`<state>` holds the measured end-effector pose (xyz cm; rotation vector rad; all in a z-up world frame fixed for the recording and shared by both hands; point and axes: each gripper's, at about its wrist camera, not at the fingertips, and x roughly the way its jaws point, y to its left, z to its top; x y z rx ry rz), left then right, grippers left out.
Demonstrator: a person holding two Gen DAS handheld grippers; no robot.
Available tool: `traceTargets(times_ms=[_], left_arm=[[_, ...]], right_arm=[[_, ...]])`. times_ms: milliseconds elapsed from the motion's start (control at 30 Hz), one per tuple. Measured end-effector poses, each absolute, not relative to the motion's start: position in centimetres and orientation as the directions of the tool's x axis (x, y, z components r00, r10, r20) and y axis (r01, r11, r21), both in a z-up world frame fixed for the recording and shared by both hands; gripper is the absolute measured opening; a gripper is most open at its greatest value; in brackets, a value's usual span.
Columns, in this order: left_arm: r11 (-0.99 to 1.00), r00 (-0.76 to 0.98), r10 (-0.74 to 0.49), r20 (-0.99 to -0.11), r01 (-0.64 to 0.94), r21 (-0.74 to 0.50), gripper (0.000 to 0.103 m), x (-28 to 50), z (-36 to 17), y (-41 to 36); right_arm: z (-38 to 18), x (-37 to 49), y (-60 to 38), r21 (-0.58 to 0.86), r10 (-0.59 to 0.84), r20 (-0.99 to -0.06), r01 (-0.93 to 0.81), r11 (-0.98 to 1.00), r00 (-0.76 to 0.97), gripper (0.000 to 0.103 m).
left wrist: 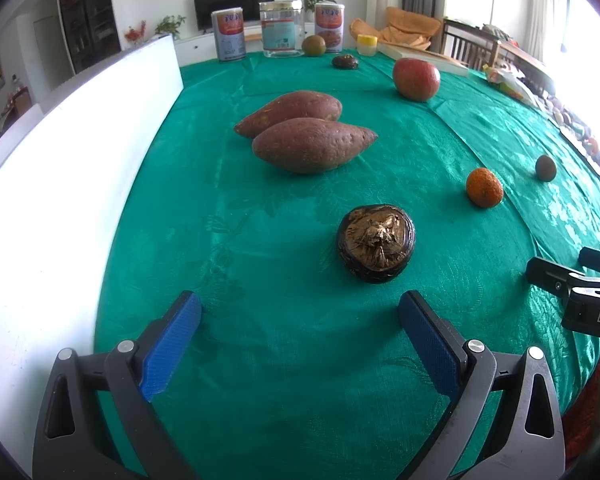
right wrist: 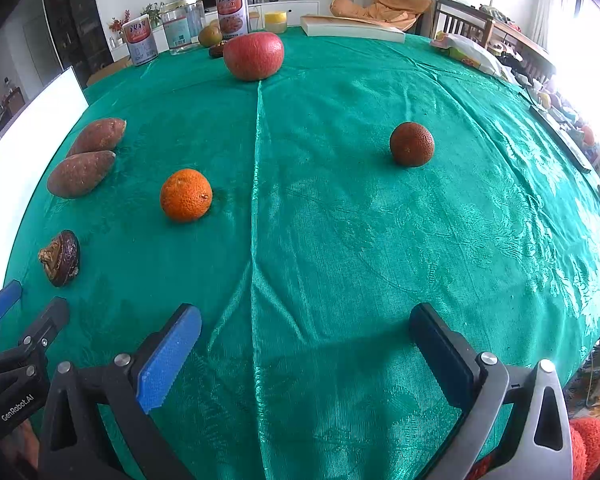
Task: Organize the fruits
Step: 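Grasp the dark brown wrinkled fruit with the left tool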
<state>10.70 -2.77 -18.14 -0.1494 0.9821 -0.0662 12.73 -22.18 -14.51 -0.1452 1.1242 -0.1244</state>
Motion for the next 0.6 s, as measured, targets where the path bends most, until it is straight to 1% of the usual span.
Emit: traceTargets(times_ms=[200,300,367,433,500,600], left_arm=[[0.984,0.528,-0.160,-0.834,0.025,-0.174,0.100,11.1,-18.2,-2.6],[0.979,0.473,-0.202,-0.857,0.073,-0.190,0.100,11.9,-17.9,-2.7],[0.969,0.454,-0.247,-0.856,0.096,-0.228,0.098,12.3,-17.7,-3.0],[0.967,0.459,-0.255,-0.851,0.101,-0.235,0.098,12.8,-17.3,-3.4],[0.967,0.467,-0.256,-0.847,0.114,-0.229,0.098,13.1,-17.0,-4.1],[0.968,0.491,-0.249,-0.835,0.140,-0.207,0.098,13.6,-16.7,-4.9]], right_arm=[[-14.5,12.7,-22.2,-0.178,-0.172,-0.888,0.025,0.984,0.426,0.103],[-14.5,12.7,-22.1,-0.178,-0.172,-0.888,0.025,0.984,0.425,0.103],[-14.5,12.7,-22.1,-0.178,-0.172,-0.889,0.026,0.984,0.425,0.103],[-14.5,12.6,-22.2,-0.170,-0.166,-0.889,0.029,0.985,0.427,0.103],[-14.1,12.5,-22.9,-0.112,-0.120,-0.889,0.045,0.993,0.441,0.103],[-12.9,11.9,-25.7,0.084,0.020,-0.871,0.108,0.991,0.492,0.103]])
